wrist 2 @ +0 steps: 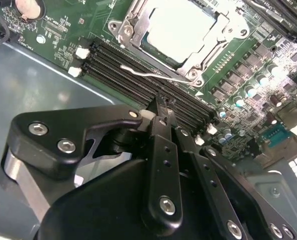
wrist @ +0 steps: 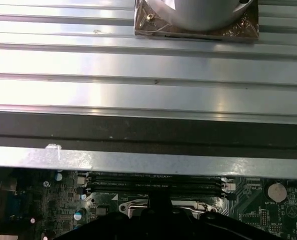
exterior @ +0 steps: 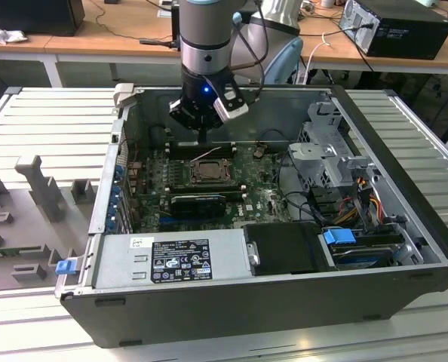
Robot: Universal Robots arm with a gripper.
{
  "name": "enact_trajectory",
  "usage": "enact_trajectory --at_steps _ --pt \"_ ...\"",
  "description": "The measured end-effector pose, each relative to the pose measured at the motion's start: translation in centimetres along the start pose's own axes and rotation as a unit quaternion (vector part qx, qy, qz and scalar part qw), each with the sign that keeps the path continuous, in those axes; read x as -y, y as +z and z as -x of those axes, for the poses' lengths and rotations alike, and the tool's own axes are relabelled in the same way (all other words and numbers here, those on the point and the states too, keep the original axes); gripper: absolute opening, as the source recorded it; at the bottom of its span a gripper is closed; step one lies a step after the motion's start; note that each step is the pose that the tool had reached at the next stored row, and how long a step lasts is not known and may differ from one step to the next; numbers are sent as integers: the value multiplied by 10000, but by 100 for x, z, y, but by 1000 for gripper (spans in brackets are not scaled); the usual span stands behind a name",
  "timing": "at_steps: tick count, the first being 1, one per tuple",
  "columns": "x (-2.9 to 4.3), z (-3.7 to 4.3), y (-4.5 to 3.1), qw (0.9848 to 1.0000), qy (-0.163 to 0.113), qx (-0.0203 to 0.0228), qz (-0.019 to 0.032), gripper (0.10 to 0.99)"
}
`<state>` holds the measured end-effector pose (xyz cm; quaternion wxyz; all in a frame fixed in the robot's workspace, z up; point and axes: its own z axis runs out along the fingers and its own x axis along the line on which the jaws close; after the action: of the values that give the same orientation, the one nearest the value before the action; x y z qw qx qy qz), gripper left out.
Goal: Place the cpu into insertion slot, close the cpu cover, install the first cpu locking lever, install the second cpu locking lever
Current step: 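Install the first cpu locking lever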
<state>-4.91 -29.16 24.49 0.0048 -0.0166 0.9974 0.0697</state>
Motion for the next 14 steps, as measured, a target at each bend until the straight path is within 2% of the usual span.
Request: enact_trajectory --at_steps 3,9,10,14 --pt "3 1 23 10000 1 0 1 106" --pt "22 117 166 10000 -8 -2 -7 106" --pt "24 136 174 10000 -8 -3 -23 106" --pt "27 154 180 10000 -18 -4 -34 106"
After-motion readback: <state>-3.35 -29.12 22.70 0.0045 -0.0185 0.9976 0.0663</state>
